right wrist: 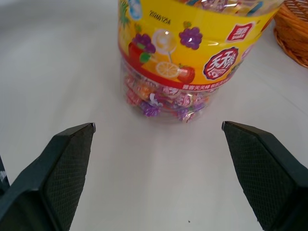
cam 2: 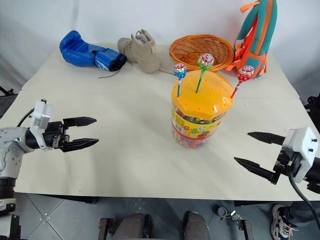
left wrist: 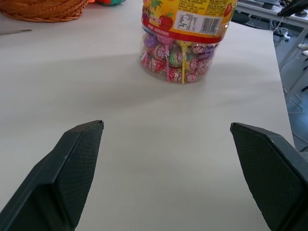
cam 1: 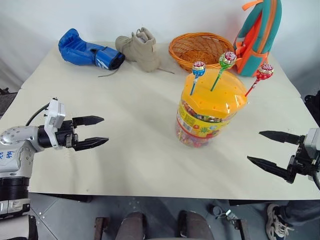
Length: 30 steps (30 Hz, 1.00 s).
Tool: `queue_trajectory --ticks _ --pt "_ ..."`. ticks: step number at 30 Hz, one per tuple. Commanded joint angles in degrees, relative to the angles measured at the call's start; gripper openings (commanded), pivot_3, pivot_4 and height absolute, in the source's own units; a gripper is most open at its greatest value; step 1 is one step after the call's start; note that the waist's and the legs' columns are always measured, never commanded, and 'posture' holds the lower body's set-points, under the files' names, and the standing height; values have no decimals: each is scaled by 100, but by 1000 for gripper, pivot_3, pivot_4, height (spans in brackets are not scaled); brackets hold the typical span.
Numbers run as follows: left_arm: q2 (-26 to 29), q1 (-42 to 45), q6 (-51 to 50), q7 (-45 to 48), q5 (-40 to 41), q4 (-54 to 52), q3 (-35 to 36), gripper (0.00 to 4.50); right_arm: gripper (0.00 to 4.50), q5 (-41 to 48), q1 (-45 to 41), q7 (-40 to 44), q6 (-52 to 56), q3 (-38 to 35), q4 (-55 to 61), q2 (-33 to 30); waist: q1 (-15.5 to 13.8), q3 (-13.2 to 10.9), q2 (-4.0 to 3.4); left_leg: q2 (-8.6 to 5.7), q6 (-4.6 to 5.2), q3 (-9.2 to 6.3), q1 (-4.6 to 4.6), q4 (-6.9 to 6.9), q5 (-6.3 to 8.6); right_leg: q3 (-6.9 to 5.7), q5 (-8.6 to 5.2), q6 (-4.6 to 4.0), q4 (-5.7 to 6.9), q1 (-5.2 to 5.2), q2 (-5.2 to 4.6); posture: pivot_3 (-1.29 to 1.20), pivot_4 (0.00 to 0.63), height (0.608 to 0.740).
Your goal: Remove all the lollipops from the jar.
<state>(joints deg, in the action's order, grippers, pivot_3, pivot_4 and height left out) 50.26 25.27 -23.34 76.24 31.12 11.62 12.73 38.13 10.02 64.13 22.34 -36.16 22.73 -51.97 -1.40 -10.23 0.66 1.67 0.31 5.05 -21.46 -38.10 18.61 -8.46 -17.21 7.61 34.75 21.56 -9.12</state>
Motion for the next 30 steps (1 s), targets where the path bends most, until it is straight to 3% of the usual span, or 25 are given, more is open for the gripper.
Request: queue_trajectory --ticks 1,6,12,20,24,30 --pt "36 551 10 -5 159 -308 77 4500 4424 574 -382 -259 359 -271 387 -211 -7 0 -1 -1 0 1 0 0 0 3 0 0 0 0 0 0 150 740" --pt "-400 1314 88 179 419 -325 -52 4500 4424 1092 -836 -639 741 -259 749 -265 -9 0 -1 -1 0 2 0 -3 0 3 0 0 2 0 0 0 150 740" --pt "-1075 2343 84 556 497 -164 -548 4500 4424 1283 -777 -798 925 -442 938 -213 -39 -2 3 -2 1 4 -6 -12 0 3 1 1 2 0 2 0 150 740" --pt "-2025 3330 447 908 204 659 -1097 4500 4424 1815 -218 -1025 1178 -1088 1490 -35 -13 -3 5 0 3 6 -6 -15 1 4 1 2 1 0 9 0 150 740" --pt "-2632 3916 536 583 -80 1357 -1316 4500 4424 2100 519 -878 1287 -1937 1778 124 -101 -9 15 0 5 6 -10 -23 3 6 2 3 -2 -1 10 0 150 740" --pt "-3207 4475 586 575 -229 1924 -1438 4500 4424 2104 785 -1209 1151 -2092 1947 326 -124 -13 22 -1 11 10 -10 -28 6 14 4 8 -2 -1 11 0 150 740"
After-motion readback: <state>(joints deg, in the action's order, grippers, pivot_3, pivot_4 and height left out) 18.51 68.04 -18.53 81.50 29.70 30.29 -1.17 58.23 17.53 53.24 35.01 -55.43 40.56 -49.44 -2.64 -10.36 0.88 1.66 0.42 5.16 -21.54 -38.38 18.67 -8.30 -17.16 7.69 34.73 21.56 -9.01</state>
